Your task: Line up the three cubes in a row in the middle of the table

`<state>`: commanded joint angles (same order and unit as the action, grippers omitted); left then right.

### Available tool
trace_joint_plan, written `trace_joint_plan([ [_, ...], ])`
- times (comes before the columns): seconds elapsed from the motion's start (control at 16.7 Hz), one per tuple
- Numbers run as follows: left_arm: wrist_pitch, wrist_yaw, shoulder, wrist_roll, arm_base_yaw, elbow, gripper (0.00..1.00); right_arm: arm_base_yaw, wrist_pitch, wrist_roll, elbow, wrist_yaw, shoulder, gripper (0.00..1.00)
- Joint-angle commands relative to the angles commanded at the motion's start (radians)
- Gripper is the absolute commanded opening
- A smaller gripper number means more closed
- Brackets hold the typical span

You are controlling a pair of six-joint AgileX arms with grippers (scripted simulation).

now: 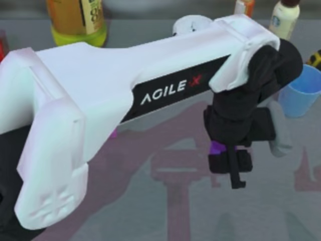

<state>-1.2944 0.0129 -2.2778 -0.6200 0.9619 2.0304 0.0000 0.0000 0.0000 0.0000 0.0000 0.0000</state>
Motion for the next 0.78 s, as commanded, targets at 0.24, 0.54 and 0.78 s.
trace_joint_plan([
  [0.24,0.04,-0.002,-0.011,0.0,-0.003,-0.03,0.0,0.0,0.0,0.0,0.0,0.0,0.0,1.0],
  [0.54,0.211,0.0,-0.047,0.001,-0.001,-0.16,0.0,0.0,0.0,0.0,0.0,0.0,0.0,1.0],
  [0.78,0.24,0.001,-0.055,0.0,0.001,-0.185,0.0,0.0,0.0,0.0,0.0,0.0,0.0,1.0],
])
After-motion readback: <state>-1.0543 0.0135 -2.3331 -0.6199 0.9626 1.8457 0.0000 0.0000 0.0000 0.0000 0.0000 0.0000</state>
